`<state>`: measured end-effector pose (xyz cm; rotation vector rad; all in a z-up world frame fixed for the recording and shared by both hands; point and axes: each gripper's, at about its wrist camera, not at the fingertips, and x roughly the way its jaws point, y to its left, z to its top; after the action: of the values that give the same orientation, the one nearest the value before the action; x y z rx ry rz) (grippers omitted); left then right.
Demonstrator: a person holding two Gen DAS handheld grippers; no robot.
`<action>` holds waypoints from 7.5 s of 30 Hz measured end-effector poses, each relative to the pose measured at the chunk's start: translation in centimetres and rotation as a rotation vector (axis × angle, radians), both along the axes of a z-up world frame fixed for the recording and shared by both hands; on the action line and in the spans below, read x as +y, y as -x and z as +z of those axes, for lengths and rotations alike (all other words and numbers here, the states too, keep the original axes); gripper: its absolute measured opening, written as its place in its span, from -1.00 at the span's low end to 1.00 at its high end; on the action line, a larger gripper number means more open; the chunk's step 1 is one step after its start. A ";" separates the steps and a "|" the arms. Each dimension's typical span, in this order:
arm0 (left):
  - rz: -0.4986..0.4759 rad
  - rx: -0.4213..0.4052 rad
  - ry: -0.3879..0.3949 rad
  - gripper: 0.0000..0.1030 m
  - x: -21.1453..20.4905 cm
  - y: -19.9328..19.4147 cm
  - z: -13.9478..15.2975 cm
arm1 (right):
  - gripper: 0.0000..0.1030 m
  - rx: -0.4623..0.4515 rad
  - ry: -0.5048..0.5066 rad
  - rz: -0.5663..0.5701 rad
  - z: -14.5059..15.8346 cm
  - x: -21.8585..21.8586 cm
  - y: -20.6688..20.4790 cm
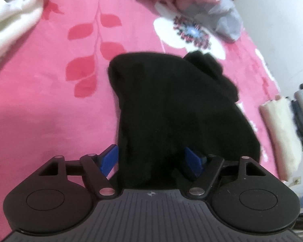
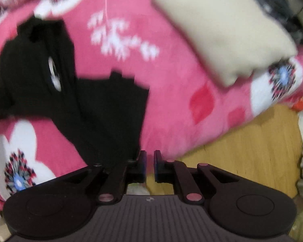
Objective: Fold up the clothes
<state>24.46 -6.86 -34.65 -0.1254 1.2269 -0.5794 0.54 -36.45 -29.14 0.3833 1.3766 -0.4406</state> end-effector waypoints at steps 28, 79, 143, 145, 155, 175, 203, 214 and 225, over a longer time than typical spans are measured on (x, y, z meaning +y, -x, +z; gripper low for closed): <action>0.209 0.234 -0.273 -0.61 17.7 11.9 3.0 | -0.80 -0.270 -0.080 0.387 0.4 3.3 -18.9; -0.002 -0.085 -0.067 -0.45 5.6 0.6 -1.4 | -0.16 -0.187 -0.318 0.653 -6.6 7.8 -27.7; 0.344 -0.392 -0.144 -0.88 13.2 0.9 8.3 | -0.94 -0.604 -0.284 0.731 4.0 6.5 -26.2; 0.389 -0.427 -0.158 -0.88 14.0 -0.6 8.6 | -0.94 -0.665 -0.266 0.765 4.3 7.7 -28.4; 0.384 -0.313 -0.289 -0.39 14.5 -3.2 3.3 | -0.79 -0.579 -0.172 0.728 -0.6 10.2 -33.5; 0.098 -0.042 -0.111 0.11 10.3 5.8 2.9 | -0.10 -0.107 -0.511 -0.079 -5.5 -2.9 -7.7; -0.762 -0.310 -0.130 0.25 -15.2 4.9 1.2 | -0.08 -0.253 -0.439 0.255 -2.9 8.0 -2.2; -0.635 -0.272 -0.146 -0.81 -16.9 1.2 -0.6 | 0.13 -0.326 -0.422 0.227 -3.9 10.5 -4.1; -0.131 -0.146 0.175 -0.83 -5.3 -6.1 5.5 | 0.22 -0.391 -0.378 0.299 -4.2 11.1 -9.4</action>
<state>30.61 -12.11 -29.12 -0.1478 1.0470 -0.7965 9.99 -25.33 -33.36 0.5306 1.1046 0.1430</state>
